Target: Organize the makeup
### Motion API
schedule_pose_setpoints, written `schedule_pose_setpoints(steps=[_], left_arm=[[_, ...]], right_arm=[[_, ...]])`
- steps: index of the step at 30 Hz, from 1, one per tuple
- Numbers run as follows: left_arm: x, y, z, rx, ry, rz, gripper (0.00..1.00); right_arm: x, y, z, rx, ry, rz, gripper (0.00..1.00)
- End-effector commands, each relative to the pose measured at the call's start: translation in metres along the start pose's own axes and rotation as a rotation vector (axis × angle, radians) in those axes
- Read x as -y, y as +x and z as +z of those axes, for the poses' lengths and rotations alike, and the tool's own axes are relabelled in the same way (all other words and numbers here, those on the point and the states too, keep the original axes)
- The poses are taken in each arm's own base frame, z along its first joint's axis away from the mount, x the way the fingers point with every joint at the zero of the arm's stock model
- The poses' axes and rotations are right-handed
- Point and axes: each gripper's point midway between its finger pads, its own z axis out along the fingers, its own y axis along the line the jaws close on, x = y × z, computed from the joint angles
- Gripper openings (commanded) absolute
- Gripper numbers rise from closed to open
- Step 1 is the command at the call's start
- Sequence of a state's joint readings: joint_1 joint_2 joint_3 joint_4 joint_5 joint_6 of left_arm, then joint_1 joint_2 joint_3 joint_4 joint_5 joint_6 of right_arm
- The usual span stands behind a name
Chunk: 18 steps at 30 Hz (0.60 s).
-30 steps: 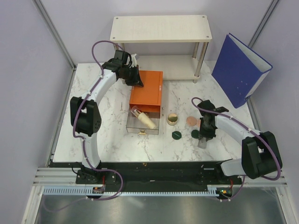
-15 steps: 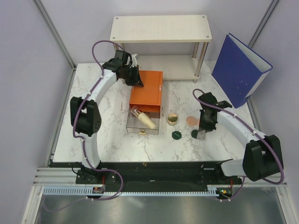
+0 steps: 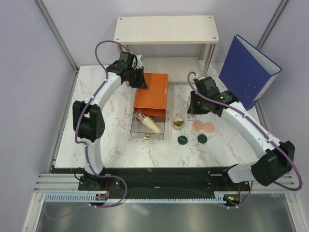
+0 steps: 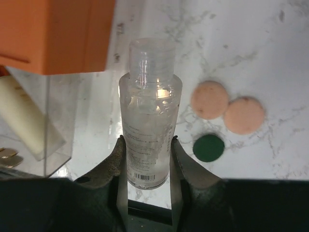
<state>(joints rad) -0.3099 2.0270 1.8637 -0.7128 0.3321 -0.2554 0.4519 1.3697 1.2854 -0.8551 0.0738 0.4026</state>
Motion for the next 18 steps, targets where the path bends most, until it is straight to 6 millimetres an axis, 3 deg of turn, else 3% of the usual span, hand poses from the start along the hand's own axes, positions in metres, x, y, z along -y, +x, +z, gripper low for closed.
schedule_pose_setpoints(steps=[1,6,18], left_arm=[[-0.062,0.057,0.013,-0.183,-0.234,0.021,0.02],[-0.065,0.062,0.012,-0.190,-0.249,0.018,0.02],[-0.063,0.066,0.014,-0.202,-0.238,0.017,0.02]], right_arm=[[-0.072,-0.026,-0.011,0.096,-0.182,-0.147,0.00],[-0.135,-0.025,-0.009,0.098,-0.326,-0.243,0.00],[-0.193,-0.023,0.006,0.081,-0.446,-0.327,0.00]])
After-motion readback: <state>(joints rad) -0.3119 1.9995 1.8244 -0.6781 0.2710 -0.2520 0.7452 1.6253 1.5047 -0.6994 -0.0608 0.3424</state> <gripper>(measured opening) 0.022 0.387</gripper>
